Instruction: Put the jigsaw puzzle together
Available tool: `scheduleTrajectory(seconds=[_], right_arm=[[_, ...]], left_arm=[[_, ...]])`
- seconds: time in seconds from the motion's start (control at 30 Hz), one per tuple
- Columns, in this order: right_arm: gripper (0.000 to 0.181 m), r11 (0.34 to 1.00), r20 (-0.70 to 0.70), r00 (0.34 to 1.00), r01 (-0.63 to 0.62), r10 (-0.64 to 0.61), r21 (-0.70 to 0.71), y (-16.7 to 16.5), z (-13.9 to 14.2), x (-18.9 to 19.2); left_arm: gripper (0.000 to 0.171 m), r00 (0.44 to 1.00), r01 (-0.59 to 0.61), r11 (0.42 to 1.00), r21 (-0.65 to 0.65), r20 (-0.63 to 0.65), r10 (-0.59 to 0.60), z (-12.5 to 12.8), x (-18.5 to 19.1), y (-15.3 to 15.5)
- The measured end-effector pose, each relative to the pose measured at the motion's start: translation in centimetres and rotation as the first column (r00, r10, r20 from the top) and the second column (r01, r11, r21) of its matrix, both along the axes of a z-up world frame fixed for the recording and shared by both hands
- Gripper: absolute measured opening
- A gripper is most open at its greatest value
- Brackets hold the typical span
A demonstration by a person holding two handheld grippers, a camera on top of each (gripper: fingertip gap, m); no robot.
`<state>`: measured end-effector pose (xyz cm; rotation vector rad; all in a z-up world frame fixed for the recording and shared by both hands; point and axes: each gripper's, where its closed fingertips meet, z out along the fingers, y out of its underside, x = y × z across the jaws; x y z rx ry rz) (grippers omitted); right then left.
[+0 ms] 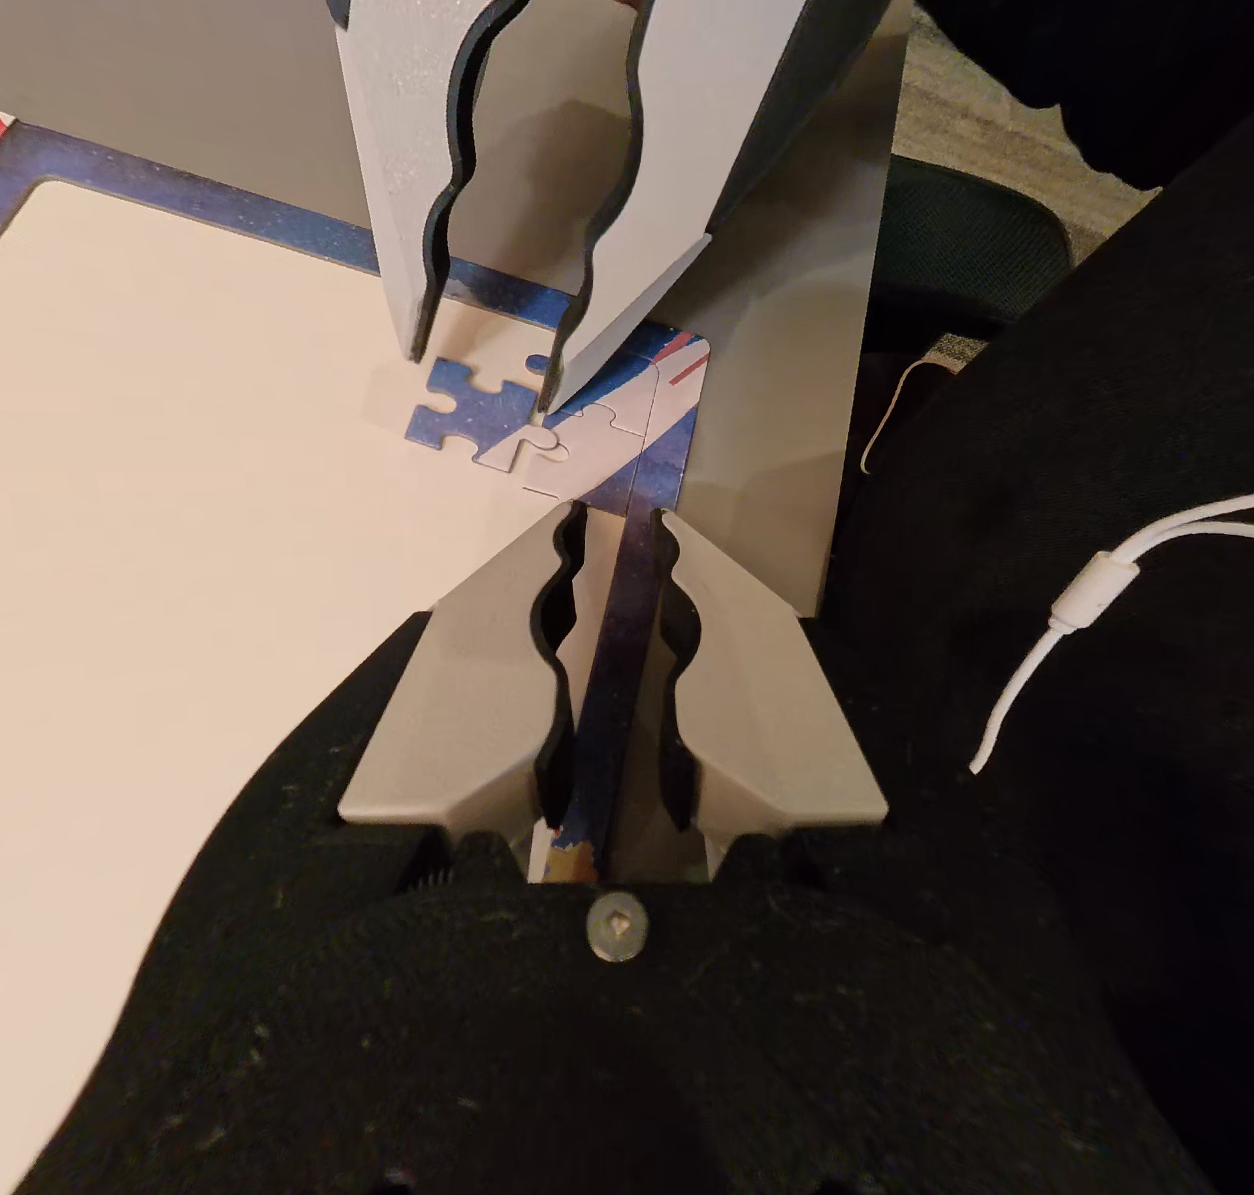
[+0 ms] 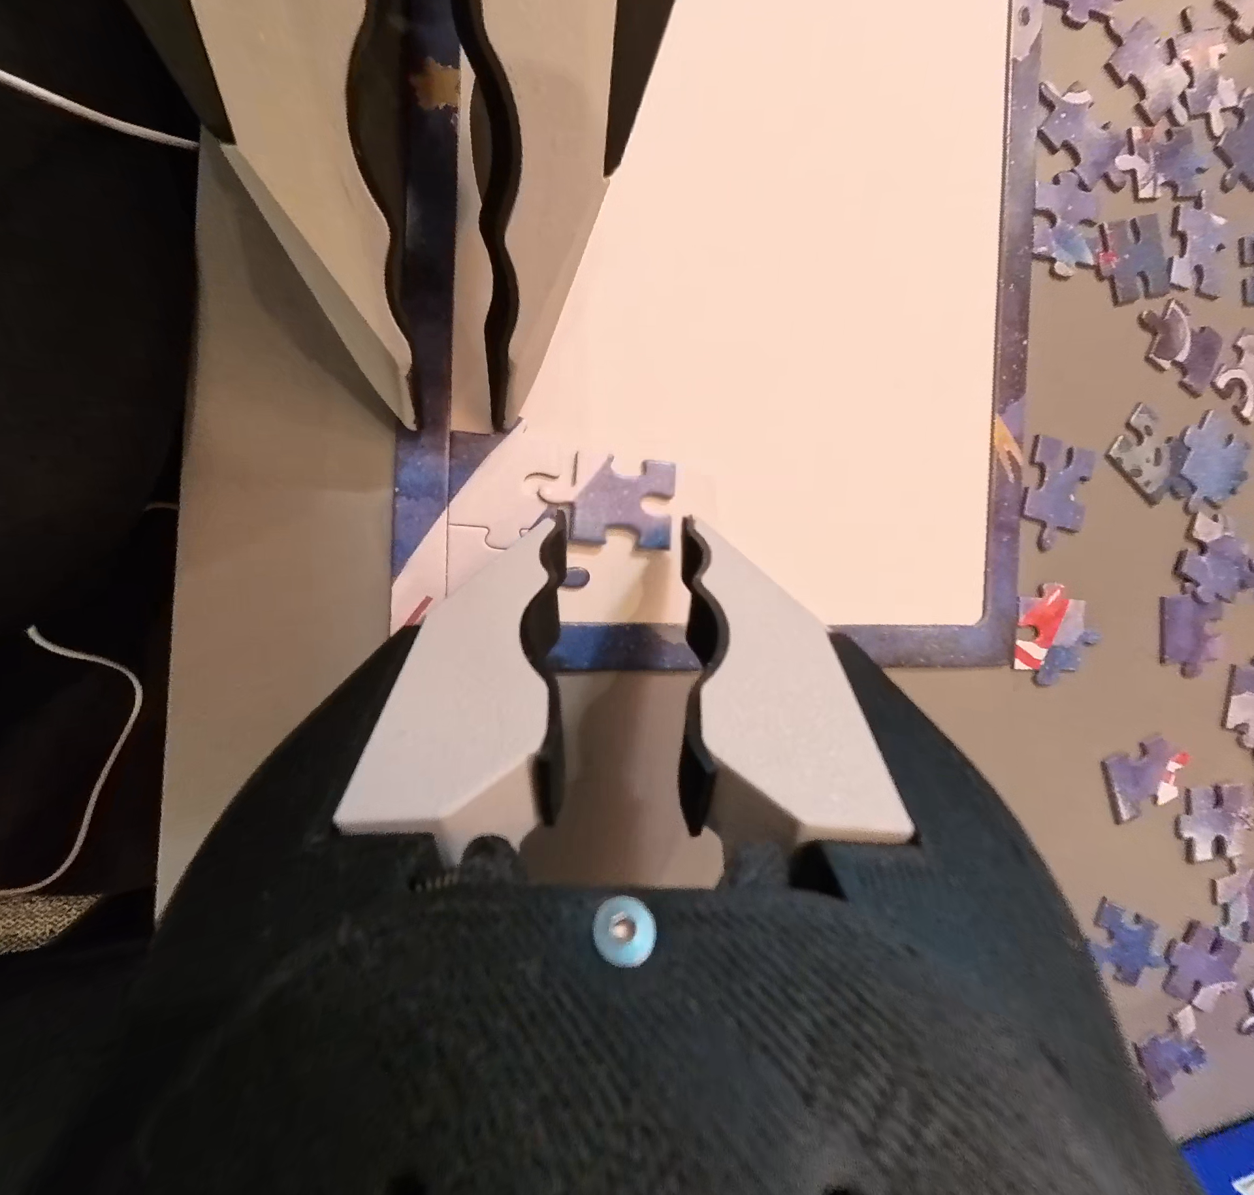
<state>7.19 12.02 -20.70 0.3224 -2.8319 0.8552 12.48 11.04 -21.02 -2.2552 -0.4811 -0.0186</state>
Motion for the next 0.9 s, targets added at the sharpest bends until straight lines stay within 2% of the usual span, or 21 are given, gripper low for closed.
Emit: scheduleTrajectory(seconds=[0.33, 0.57, 0.9], right_arm=[[0.038, 1.0, 0.047, 0.999, 0.004, -0.003, -0.026, -0.3, 0.0, 0.1], [0.03, 1.0, 0.134, 0.991, 0.004, -0.001, -0.023, -0.4, -0.3, 0.3], [0.031, 1.0, 0.222, 0.975, -0.005, 0.01, -0.023, -0.4, -0.3, 1.1]], left_arm=[[0.018, 1.0, -0.007, 1.0, -0.001, 0.001, 0.007, 0.0, -0.1, 0.0], [0.018, 1.0, -0.009, 1.0, -0.003, -0.002, 0.009, 0.0, -0.1, -0.1], [0.017, 1.0, -0.01, 1.0, -0.001, 0.003, 0.01, 0.0, -0.1, -0.1]])
